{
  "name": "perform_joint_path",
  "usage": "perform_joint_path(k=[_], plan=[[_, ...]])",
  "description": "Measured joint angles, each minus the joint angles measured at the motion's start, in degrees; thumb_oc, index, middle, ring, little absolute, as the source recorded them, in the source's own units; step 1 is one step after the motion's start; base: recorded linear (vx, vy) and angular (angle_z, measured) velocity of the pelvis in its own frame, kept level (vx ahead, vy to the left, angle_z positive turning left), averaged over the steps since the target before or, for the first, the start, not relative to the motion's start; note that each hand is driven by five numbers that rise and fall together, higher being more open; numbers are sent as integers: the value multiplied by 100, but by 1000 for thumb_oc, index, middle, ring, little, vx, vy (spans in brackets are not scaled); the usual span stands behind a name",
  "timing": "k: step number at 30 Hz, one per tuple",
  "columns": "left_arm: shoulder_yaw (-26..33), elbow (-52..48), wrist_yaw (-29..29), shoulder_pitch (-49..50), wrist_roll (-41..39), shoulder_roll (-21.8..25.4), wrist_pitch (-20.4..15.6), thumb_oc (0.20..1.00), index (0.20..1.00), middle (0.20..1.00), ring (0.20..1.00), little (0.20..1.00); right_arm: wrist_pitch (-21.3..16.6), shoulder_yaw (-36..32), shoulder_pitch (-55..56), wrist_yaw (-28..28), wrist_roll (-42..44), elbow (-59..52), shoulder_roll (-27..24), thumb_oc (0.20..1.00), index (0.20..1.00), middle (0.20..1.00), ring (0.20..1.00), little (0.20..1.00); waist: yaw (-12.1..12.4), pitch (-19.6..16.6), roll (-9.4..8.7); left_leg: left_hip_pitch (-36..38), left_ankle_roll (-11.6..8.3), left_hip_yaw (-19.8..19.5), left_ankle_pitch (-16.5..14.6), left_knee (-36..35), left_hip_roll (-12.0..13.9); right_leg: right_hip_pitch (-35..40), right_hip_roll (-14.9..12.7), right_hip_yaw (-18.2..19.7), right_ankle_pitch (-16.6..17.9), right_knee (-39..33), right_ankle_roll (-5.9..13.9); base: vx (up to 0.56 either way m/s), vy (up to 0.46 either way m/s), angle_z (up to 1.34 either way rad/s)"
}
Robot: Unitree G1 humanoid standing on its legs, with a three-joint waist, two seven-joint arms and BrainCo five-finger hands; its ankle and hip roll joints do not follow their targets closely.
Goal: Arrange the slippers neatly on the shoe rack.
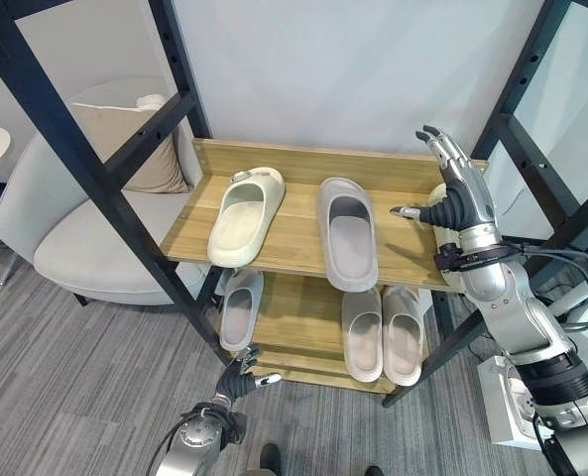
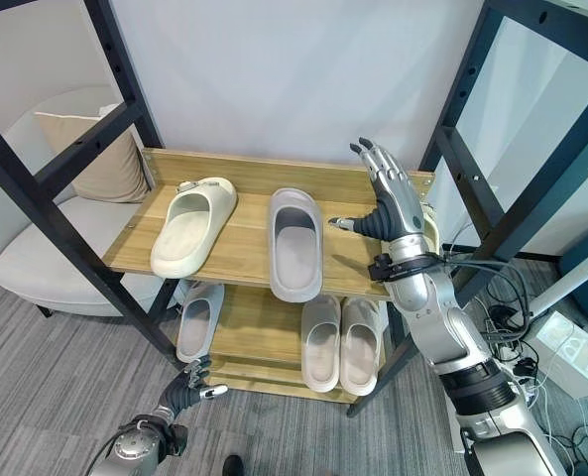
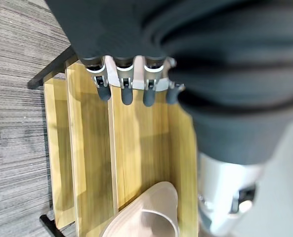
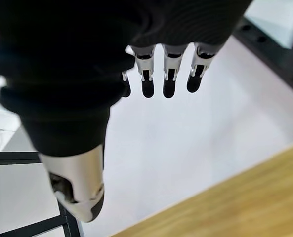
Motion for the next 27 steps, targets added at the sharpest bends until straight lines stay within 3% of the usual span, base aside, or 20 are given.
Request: perform_joint_path(k=[4,14,15,16,17,27], plan=[[-6,-1,-12,-21,-1,-13,0,1000,1000,1000,1000,1000,74,497,-370,39,-123,478,143,1000,1000,1000,1000,1000,103,24,-54,-48,-1,-92,15,0,-5,14,17,-89,0,2,-4,14,34,12],[28,111,-1,33,-6,200,-2,1000,1000,1000,1000,1000,254,660,-622,88,-261,1450,152,1000,1000,1000,1000,1000,401,132,-258,-103,10,-223,33,3,-29,37,6,-185,-13,2,-19,5,10,7],[28,111,1,31,-7,200,-2,1000,1000,1000,1000,1000,309,660,-674,88,-321,1585,152,881,881,881,881,881,405,132,-258,-105,10,-223,34,4,-30,33,4,-185,-13,2,-19,34,14,0],[27,113,0,31,-9,199,-5,1000,1000,1000,1000,1000,343,667,-795,86,-334,1883,146,360,360,360,360,360,410,132,-258,-110,10,-225,34,4,-30,28,6,-183,-13,2,-19,34,14,-1],[27,113,1,32,-11,201,-7,1000,1000,1000,1000,1000,357,667,-853,84,-334,2012,142,200,200,200,200,200,414,132,-257,-111,9,-226,36,2,-30,27,5,-185,-13,1,-19,32,5,-1],[27,113,17,32,-229,225,-13,1000,1000,1000,1000,1000,480,869,-1080,28,-327,2543,140,200,200,200,200,200,441,104,-203,-117,2,-242,49,38,-29,24,7,-192,-13,1,-20,0,0,0]])
